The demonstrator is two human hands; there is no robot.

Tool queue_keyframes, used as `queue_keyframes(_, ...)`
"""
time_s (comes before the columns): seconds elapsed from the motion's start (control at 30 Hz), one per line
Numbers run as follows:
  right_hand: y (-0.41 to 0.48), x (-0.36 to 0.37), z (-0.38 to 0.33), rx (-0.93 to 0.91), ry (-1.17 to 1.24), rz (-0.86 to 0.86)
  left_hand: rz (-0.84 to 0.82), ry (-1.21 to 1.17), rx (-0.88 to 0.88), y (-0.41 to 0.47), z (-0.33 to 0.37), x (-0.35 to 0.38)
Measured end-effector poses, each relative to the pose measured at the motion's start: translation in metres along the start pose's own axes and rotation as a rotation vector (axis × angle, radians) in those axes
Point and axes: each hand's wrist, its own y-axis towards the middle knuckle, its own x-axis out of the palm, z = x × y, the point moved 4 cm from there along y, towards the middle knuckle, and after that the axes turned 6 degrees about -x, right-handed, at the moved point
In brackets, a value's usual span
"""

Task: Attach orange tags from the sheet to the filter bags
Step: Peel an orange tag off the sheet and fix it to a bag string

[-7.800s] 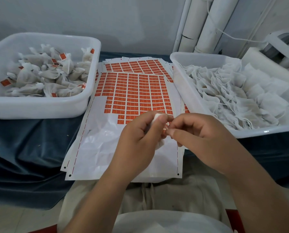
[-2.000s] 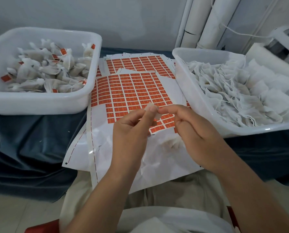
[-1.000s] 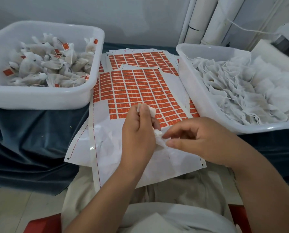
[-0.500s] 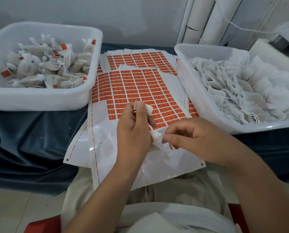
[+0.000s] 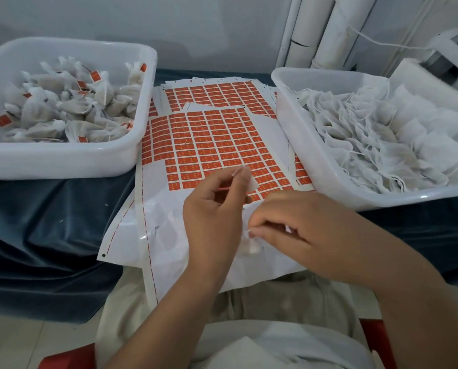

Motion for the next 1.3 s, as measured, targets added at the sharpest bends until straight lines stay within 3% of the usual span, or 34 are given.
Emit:
queue_keyframes(0.1, -0.001, -0.001, -0.008, -0.013, -0.095, 0.152, -0.036, -0.025, 0.018, -0.005, 0.001, 0.003)
queue_keyframes(0.23, -0.001, -0.011, 0.001, 0.16, -0.08, 0.362, -0.103, -0.103, -0.011, -0.007, 0.004, 0.006)
queue_keyframes(0.47, 0.0, -0.017, 0.009, 0.179, 0.052, 0.37, -0.421, -0.262, -0.312, -0.001, -0.001, 0.009)
queue_keyframes(0.6, -0.002, -0.018, 0.015, 0.217, 0.066, 0.329, -0.557, -0.356, -0.376, 0.007, 0.001, 0.004)
queue_keyframes(0.7, -0.004, -0.02, 0.017, 0.228, 0.049, 0.312, -0.535, -0.269, -0.356, 0.013, 0.002, -0.004)
queue_keyframes(0.8, -0.005, -0.021, 0.016, 0.216, 0.062, 0.299, -0.401, -0.061, -0.254, 0.017, 0.002, -0.011)
queue_keyframes(1.0, -0.006, -0.019, 0.009, 0.166, -0.016, 0.254, -0.202, -0.04, -0.121, 0.009, -0.003, -0.002)
queue_keyframes(1.3, -0.006, -0.022, 0.005, 0.088, -0.06, 0.411, -0.353, -0.117, -0.09, -0.012, 0.0, 0.016)
